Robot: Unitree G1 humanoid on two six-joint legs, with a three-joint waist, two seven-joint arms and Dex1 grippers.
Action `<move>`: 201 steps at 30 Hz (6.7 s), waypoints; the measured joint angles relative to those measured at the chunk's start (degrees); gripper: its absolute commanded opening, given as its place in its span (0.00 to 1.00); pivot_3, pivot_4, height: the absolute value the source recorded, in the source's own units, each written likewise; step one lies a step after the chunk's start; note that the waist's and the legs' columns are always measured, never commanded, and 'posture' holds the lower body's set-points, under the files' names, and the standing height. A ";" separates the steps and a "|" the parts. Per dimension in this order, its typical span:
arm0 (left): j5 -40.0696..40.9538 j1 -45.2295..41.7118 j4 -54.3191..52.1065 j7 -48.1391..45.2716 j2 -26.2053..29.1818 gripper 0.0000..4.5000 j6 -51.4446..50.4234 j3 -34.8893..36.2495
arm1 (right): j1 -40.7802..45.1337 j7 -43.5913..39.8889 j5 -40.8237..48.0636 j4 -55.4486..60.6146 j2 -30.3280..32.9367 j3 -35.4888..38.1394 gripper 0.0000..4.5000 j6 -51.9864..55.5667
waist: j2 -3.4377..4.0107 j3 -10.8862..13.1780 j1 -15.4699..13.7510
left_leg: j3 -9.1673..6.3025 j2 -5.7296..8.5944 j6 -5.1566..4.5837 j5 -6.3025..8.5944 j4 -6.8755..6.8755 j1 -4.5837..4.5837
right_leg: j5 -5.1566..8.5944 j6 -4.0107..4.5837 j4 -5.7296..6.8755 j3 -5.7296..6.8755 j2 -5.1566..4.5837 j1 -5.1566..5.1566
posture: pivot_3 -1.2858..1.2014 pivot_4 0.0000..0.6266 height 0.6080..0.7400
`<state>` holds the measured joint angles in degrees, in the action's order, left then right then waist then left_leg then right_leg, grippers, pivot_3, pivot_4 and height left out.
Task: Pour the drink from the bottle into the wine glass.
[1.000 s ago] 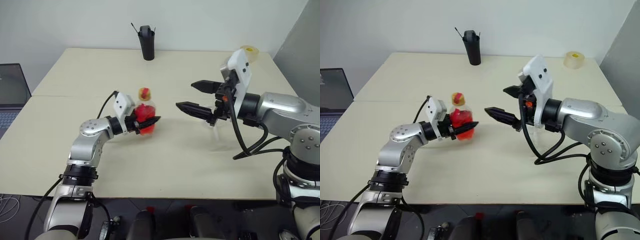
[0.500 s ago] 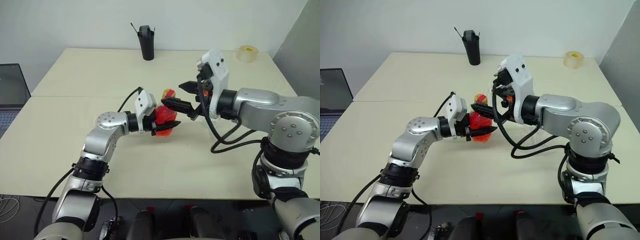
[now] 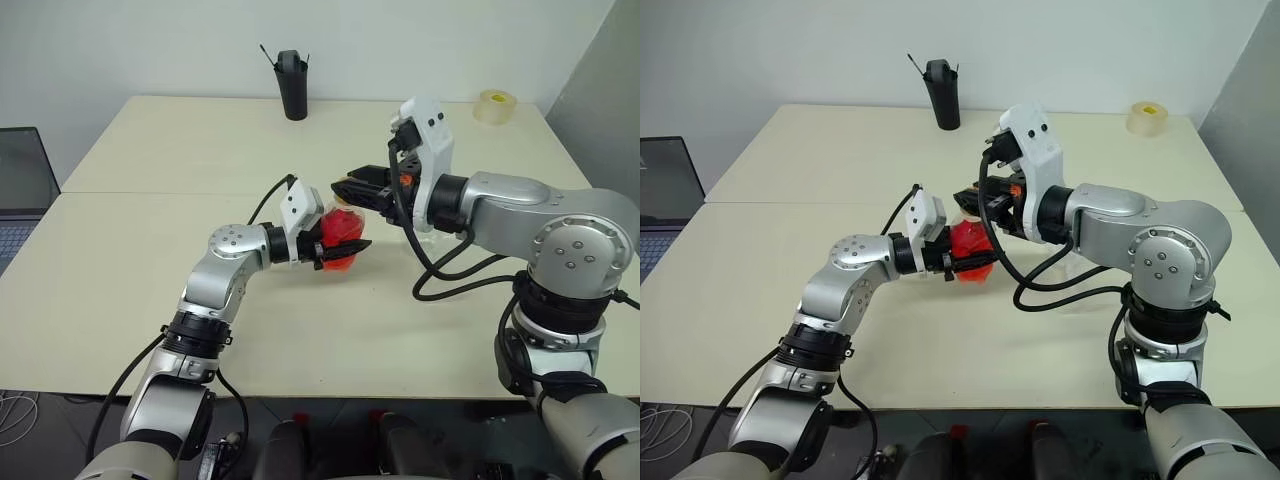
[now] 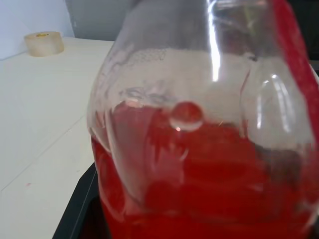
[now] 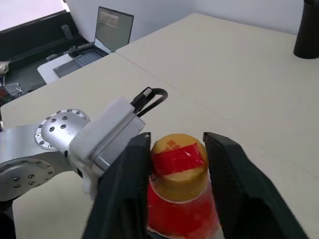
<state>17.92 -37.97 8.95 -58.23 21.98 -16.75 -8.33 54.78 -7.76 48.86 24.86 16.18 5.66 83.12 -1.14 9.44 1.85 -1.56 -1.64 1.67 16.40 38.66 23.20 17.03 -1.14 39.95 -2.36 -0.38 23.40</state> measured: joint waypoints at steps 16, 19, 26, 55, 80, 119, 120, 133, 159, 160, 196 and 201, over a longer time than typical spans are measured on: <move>2.71 0.01 -2.07 -5.28 -4.93 0.43 2.98 -0.46 | 4.27 -53.20 -10.37 -13.64 23.26 -15.15 0.26 -32.52 | 0.05 0.04 0.57 | 0.04 0.06 -0.06 0.03 0.03 -0.04 | -0.02 0.00 -0.07 -0.03 0.23 -0.02 | 0.52 0.24 1.00; 3.29 1.84 -2.84 -6.17 -5.80 0.43 1.84 -1.44 | 4.26 -59.48 -11.92 -16.05 24.04 -16.53 0.26 -35.58 | 0.08 0.06 0.44 | -0.05 -0.02 -0.06 0.03 0.05 -0.01 | 0.00 0.04 -0.03 0.02 0.22 -0.02 | 0.52 0.24 1.00; 4.66 1.99 -4.63 -6.16 -6.32 0.42 0.79 -1.06 | 3.77 -59.10 -10.52 -15.63 22.80 -13.14 0.34 -32.96 | 0.08 0.05 -0.21 | -0.07 -0.05 -0.05 0.03 0.08 0.02 | 0.00 0.03 -0.02 0.02 0.06 -0.02 | 0.52 0.24 1.00; 0.31 -2.27 8.31 -3.54 -10.74 0.35 9.22 -2.20 | -4.50 20.68 19.24 17.09 4.36 14.20 1.00 8.87 | 0.11 0.05 -0.13 | -0.24 0.02 -0.04 0.01 0.09 0.20 | 0.01 0.02 -0.03 -0.02 -0.01 0.00 | 0.52 0.24 1.00; -0.32 -2.50 7.10 -0.93 -12.58 0.34 6.02 -2.06 | -7.19 62.94 62.86 16.43 35.69 -16.25 1.00 -34.89 | 0.11 0.06 -0.08 | -0.33 -0.04 -0.05 0.01 0.14 0.47 | 0.02 -0.01 -0.27 0.03 0.12 0.06 | 0.52 0.24 1.00; -0.78 0.32 2.90 0.05 -10.75 0.34 3.41 -2.71 | -4.44 56.59 56.87 12.33 33.70 -19.79 0.27 -33.70 | 0.11 0.06 -0.17 | -0.51 -0.02 -0.04 0.01 0.15 0.57 | 0.01 0.00 -0.34 0.16 0.07 0.07 | 0.52 0.24 1.00; -0.76 0.43 2.90 0.04 -10.74 0.34 3.40 -2.70 | -4.40 54.83 55.92 12.06 34.06 -19.77 0.27 -33.07 | 0.11 0.06 -0.17 | -0.52 -0.02 -0.05 0.01 0.15 0.57 | 0.01 0.00 -0.34 0.16 0.07 0.07 | 0.52 0.24 1.00; -0.58 4.75 -4.45 -4.91 -7.73 0.32 4.57 -5.05 | -8.42 -27.51 16.58 2.18 43.75 -16.62 0.27 -35.63 | 0.12 0.07 -0.32 | -0.51 0.00 -0.07 0.02 0.14 0.49 | 0.00 0.00 -0.39 0.20 0.09 0.04 | 0.52 0.24 1.00; -2.44 6.02 -6.91 -2.60 -10.33 0.32 5.07 -8.61 | -2.29 -62.49 -7.47 -4.90 34.56 -17.46 0.74 -33.64 | 0.20 0.11 -0.90 | -0.53 0.10 -0.05 0.01 0.24 0.48 | -0.01 -0.01 -0.27 0.23 -0.04 0.04 | 0.52 0.24 1.00; -2.38 5.55 -6.51 -2.57 -10.40 0.32 5.30 -8.58 | -2.30 -62.46 -7.26 -4.52 34.72 -17.03 0.82 -33.18 | 0.20 0.11 -0.95 | -0.52 0.10 -0.05 0.01 0.25 0.48 | -0.01 -0.01 -0.29 0.22 -0.04 0.03 | 0.52 0.24 1.00; -1.54 2.28 -1.40 -4.35 -11.49 0.31 7.05 -8.04 | -13.88 -12.63 7.78 12.90 23.23 -0.50 1.00 -17.39 | 0.20 0.11 -0.35 | -0.48 0.09 -0.05 0.01 0.25 0.46 | -0.01 -0.02 -0.12 0.15 0.01 0.04 | 0.52 0.24 1.00; -1.54 2.29 -1.13 -3.82 -10.92 0.31 6.71 -7.87 | -16.07 -13.83 4.51 11.28 23.16 -1.42 1.00 -20.74 | 0.20 0.11 -0.35 | -0.48 0.09 -0.05 0.01 0.25 0.45 | -0.01 -0.02 -0.11 0.15 0.02 0.04 | 0.52 0.24 1.00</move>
<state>16.38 -35.68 7.82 -62.05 11.06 -10.04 -16.21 38.71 -21.59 53.38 36.14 39.35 4.23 62.39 -0.93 9.55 1.50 -2.05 -1.55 1.62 16.41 38.91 23.65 17.02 -1.15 39.83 -2.21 -0.36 23.44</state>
